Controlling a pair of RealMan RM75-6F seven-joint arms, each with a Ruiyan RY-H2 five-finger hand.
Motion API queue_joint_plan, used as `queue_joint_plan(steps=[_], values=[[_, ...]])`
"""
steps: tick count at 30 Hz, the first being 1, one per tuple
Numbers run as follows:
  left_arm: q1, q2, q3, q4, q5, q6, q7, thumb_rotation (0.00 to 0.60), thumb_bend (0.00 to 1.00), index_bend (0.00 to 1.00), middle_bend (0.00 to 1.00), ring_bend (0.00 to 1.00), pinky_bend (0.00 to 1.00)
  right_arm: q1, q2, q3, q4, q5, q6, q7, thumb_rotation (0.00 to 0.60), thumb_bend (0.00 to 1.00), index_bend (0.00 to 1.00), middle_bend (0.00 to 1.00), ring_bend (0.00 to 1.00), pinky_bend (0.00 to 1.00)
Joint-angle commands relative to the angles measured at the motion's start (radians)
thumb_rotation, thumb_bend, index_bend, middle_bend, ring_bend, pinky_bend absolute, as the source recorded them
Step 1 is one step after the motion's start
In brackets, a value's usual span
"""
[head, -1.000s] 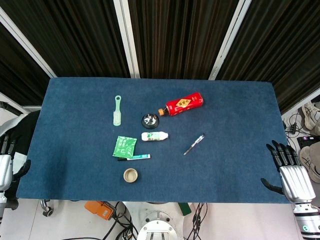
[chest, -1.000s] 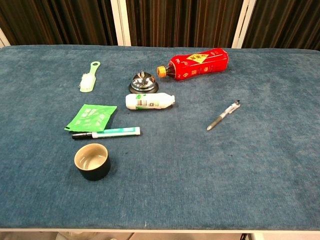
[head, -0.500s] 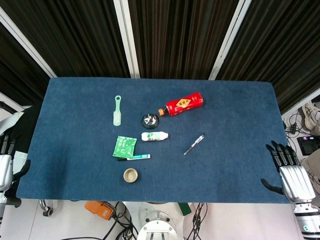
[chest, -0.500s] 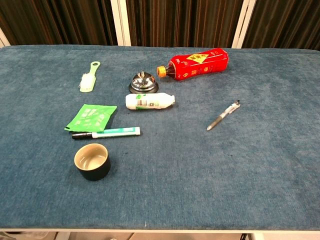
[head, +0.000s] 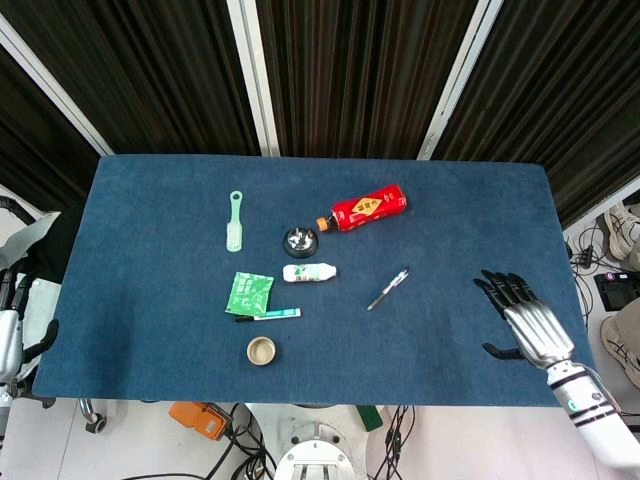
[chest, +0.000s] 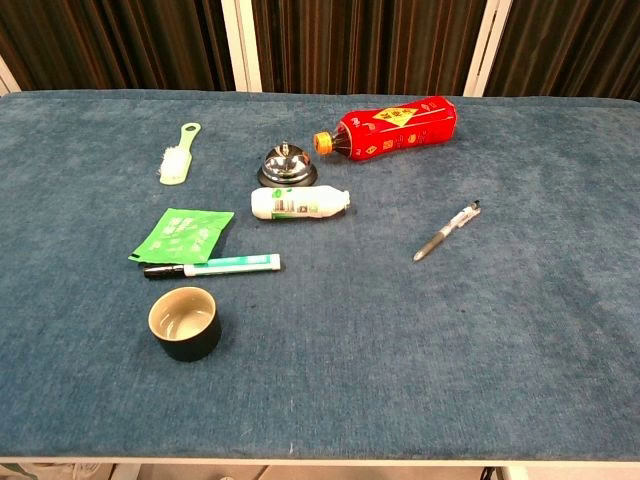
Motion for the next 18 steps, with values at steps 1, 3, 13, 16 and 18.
queue_joint_plan(steps=[1, 3, 13, 16, 18], values=[[0.002, 0.001, 0.000, -0.002, 0.000, 0.003, 0.001, 0.600, 0.31, 0.14, 0.00, 0.04, 0.14, 0.142, -0.071, 0.065, 0.086, 0.053, -0.151, 0.035, 0.600, 0.35, 0.20, 0.03, 0.06, 0.00], [0.003, 0.002, 0.000, -0.003, 0.000, 0.004, 0.001, 0.600, 0.31, 0.14, 0.00, 0.04, 0.14, 0.191, -0.113, 0.085, 0.124, 0.083, -0.203, 0.009, 0.600, 0.35, 0.24, 0.03, 0.06, 0.00], [0.002, 0.004, -0.001, -0.003, -0.007, -0.005, -0.004, 0.600, 0.31, 0.14, 0.00, 0.04, 0.14, 0.333, -0.306, 0.123, 0.288, 0.202, -0.338, -0.072, 0.600, 0.44, 0.39, 0.03, 0.06, 0.00], [0.003, 0.005, -0.002, -0.002, -0.008, -0.005, -0.008, 0.600, 0.31, 0.14, 0.00, 0.04, 0.14, 0.356, -0.345, 0.118, 0.321, 0.224, -0.360, -0.095, 0.600, 0.46, 0.41, 0.03, 0.07, 0.01], [0.003, 0.005, -0.002, -0.003, -0.009, -0.005, -0.009, 0.600, 0.31, 0.14, 0.00, 0.04, 0.14, 0.371, -0.368, 0.114, 0.344, 0.239, -0.376, -0.112, 0.600, 0.47, 0.42, 0.03, 0.07, 0.01]])
